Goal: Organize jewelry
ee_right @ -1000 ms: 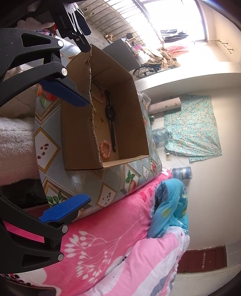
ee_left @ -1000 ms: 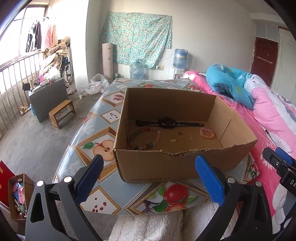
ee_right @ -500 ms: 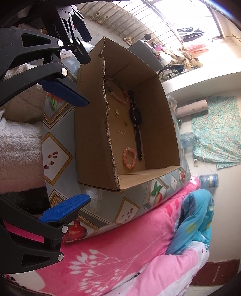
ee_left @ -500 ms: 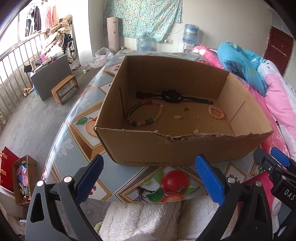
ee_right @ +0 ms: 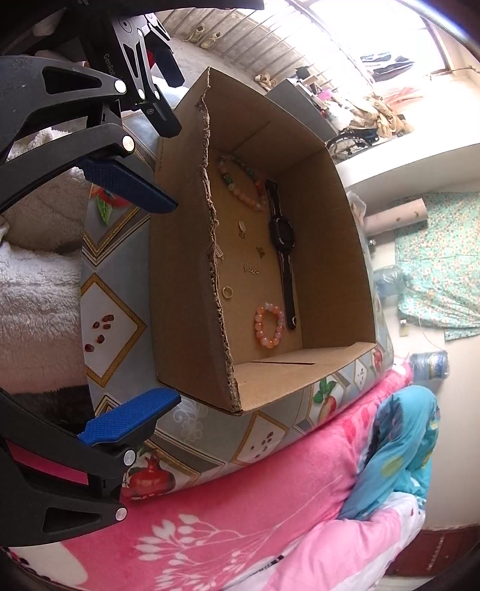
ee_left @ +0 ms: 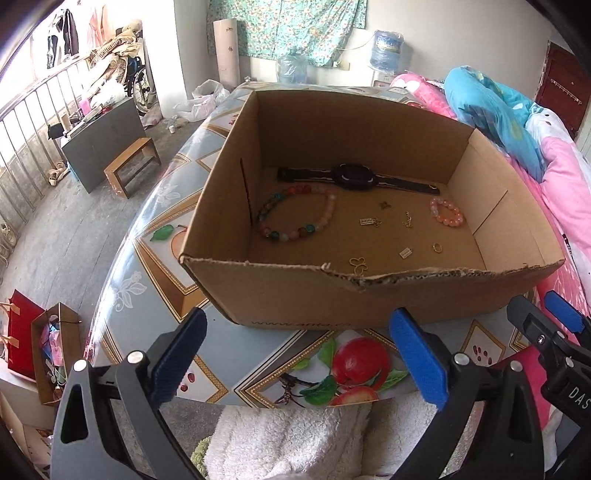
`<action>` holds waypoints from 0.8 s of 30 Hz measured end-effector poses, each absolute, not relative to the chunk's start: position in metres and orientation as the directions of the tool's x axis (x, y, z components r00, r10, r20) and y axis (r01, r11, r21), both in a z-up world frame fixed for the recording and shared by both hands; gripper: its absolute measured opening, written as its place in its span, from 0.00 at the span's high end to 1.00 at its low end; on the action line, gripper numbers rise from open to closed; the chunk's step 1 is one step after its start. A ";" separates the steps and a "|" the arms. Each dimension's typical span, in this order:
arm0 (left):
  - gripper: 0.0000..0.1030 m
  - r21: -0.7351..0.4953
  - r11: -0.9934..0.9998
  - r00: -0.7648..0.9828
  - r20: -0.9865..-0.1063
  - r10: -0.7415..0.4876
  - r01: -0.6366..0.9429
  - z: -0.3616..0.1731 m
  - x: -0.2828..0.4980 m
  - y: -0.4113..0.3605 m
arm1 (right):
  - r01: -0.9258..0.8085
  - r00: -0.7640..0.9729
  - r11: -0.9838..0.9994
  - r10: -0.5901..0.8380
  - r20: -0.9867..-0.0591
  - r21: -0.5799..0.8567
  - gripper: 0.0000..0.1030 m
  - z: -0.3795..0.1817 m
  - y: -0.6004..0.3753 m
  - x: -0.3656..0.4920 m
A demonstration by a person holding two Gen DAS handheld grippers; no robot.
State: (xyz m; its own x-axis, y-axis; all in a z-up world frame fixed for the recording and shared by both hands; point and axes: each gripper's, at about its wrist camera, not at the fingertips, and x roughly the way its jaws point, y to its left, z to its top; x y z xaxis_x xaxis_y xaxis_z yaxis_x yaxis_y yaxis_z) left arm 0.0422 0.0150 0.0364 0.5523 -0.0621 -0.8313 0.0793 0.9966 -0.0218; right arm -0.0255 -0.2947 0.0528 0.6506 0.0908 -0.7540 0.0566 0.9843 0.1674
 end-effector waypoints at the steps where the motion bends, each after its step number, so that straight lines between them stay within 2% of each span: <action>1: 0.05 -0.025 0.996 0.550 -0.832 -0.065 0.081 0.036 0.042 0.015 | 0.057 0.650 0.985 0.088 -0.755 0.164 0.11 0.053 -0.294 -0.025; 24: 0.06 -0.050 0.997 0.533 -0.843 -0.070 0.053 0.035 0.047 0.025 | 0.045 0.638 0.986 0.096 -0.764 0.162 0.11 0.050 -0.284 -0.023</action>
State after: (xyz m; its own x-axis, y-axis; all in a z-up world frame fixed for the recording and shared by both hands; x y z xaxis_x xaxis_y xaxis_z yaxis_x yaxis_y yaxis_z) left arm 0.0467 0.0249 0.0349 0.5335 -0.0704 -0.8429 0.0531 0.9974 -0.0496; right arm -0.0228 -0.2841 0.0502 0.6379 0.0964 -0.7640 0.0452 0.9857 0.1622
